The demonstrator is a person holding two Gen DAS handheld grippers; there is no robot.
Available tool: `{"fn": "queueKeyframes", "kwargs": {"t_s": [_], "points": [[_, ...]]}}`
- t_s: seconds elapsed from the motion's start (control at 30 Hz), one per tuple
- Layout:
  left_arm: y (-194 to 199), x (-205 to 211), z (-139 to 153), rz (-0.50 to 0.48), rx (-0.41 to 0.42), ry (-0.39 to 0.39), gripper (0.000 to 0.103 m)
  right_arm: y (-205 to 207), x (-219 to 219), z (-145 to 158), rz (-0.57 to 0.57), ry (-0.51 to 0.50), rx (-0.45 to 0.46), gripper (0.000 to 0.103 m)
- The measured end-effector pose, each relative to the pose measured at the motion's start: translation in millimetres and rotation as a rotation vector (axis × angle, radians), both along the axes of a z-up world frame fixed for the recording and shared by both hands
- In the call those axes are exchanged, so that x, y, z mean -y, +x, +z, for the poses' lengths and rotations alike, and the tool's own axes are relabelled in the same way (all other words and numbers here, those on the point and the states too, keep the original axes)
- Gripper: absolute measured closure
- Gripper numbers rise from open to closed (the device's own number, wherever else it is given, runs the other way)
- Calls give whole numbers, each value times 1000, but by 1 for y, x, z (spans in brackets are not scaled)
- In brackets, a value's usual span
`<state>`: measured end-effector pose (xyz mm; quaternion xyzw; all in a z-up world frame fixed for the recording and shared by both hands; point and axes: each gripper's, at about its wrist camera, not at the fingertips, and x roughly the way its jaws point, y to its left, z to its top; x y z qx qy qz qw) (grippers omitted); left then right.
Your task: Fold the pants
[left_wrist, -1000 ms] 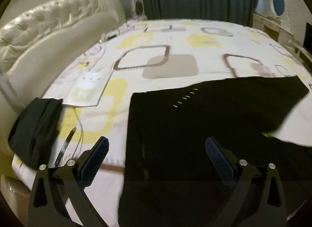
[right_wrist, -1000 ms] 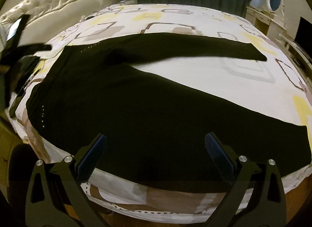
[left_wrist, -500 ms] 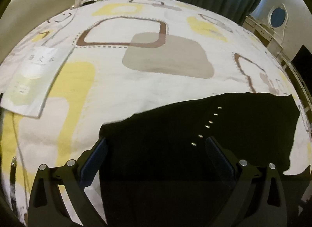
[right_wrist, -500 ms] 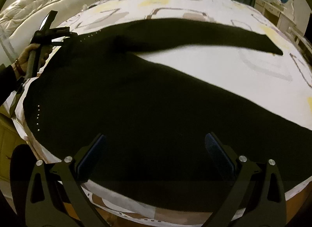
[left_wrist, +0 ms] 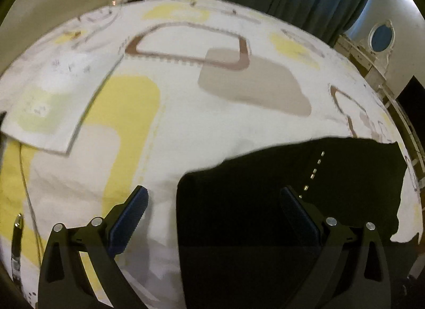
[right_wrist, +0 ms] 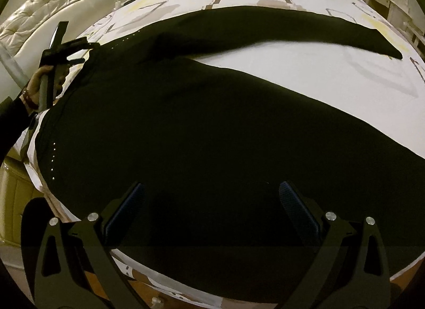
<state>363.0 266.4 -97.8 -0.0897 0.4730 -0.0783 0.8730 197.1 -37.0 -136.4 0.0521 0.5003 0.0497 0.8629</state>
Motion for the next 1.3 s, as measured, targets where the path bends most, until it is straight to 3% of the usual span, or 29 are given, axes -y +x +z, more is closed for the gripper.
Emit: {"fn": "queueKeyframes", "kwargs": {"t_s": [0.13, 0.3, 0.4, 0.5, 0.67, 0.7, 0.77, 0.83, 0.87, 0.9, 1.03, 1.17, 1.3], "points": [[5, 14, 5, -62, 43, -52, 4, 1, -2, -3, 3, -6, -4, 2], [13, 28, -12, -96, -11, -27, 4, -1, 0, 3, 12, 32, 4, 2], [13, 22, -13, -97, -22, -57, 4, 0, 3, 10, 16, 65, 17, 2], [19, 10, -11, -97, -63, -146, 4, 1, 4, 15, 18, 64, 35, 2], [19, -29, -15, 1, -43, -445, 4, 3, 4, 18, 20, 83, 40, 2], [18, -31, -16, 1, -38, -459, 5, 4, 2, 17, 23, 83, 38, 2], [15, -26, -16, -30, -17, -424, 5, 5, 0, 15, 31, 85, 35, 2], [13, -17, -11, -62, 1, -351, 12, 5, -1, 15, 35, 88, 33, 2], [12, -14, -8, -75, 14, -313, 38, 6, -1, 15, 38, 89, 33, 2], [13, -13, -7, -84, 13, -281, 56, 6, -2, 15, 39, 89, 33, 2], [14, -20, -14, -95, -7, -273, 55, 5, -2, 15, 39, 94, 33, 2], [13, -13, -10, -137, 8, -265, 35, 7, -4, 9, 39, 102, 19, 2], [19, -9, -12, -125, -2, -264, 35, 6, -6, 7, 45, 104, 15, 2]]}}
